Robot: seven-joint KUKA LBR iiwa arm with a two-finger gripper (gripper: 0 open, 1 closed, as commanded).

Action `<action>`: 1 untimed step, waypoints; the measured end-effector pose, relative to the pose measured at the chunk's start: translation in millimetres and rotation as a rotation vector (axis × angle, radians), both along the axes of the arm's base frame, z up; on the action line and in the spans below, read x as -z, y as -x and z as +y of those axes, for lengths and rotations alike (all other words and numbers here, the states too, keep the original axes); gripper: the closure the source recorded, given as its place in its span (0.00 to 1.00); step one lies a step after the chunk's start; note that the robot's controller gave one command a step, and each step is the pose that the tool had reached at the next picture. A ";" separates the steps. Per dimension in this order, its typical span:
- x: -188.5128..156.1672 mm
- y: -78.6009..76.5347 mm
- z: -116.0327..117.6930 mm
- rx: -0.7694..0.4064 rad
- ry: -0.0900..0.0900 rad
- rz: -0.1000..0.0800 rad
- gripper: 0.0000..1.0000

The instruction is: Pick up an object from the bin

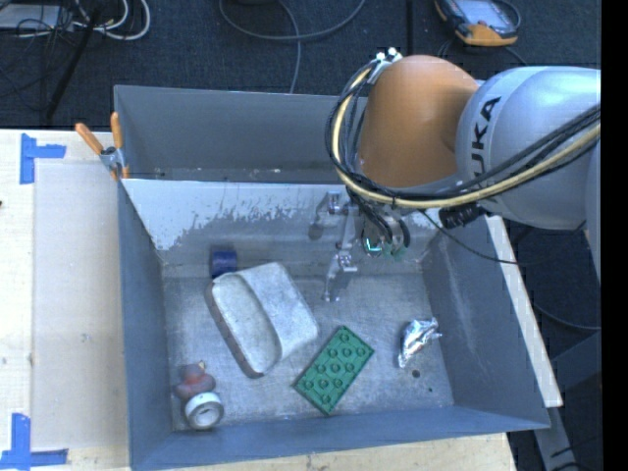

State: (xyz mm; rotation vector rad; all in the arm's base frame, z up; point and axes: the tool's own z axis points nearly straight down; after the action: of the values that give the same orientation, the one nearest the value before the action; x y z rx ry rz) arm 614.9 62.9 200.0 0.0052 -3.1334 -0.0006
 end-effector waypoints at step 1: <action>95.4 66.6 -43.7 0.093 0.003 0.006 0.00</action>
Offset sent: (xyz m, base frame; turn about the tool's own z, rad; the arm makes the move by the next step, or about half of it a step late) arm -0.0623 -0.0422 -0.0897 0.0938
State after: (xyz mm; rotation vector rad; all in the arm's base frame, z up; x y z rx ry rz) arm 548.3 19.2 104.6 -0.1395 -3.1248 0.0027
